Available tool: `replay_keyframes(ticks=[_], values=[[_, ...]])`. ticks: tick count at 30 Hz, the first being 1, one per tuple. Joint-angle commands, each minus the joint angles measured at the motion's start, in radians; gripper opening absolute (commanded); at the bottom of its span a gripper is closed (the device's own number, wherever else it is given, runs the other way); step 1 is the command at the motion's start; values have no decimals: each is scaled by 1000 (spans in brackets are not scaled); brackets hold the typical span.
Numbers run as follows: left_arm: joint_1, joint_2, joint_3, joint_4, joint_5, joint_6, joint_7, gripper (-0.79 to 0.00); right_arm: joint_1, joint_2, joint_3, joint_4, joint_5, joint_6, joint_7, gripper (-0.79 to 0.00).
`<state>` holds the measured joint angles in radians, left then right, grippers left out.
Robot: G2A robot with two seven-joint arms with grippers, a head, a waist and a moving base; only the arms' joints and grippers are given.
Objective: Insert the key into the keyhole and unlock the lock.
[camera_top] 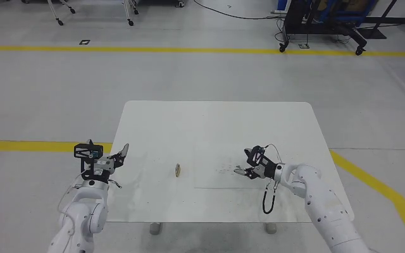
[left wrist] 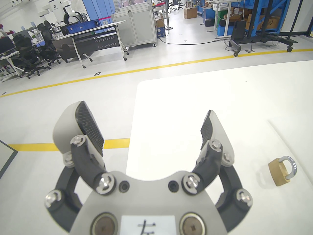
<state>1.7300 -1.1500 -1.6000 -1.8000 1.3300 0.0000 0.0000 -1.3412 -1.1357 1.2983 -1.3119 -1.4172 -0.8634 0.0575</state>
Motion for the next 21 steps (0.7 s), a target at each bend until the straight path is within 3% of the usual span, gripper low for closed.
replay_keyframes(ticks=[1, 6, 9, 18, 21], values=[[0, 0, 0, 0, 0, 0, 0, 0, 10, 3, -5, 19, -20, -33, -31, -391], [0, 0, 0, 0, 0, 0, 0, 0, 33, 11, -20, 56, -96, -59, -83, -653], [0, 0, 0, 0, 0, 0, 0, 0, 46, 16, -33, 77, -141, -81, -124, -699], [0, 0, 0, 0, 0, 0, 0, 0, 89, 24, -81, 118, -235, -103, -193, -603], [0, 0, 0, 0, 0, 0, 0, 0, 103, 24, -96, 133, -251, -99, -204, -665]])
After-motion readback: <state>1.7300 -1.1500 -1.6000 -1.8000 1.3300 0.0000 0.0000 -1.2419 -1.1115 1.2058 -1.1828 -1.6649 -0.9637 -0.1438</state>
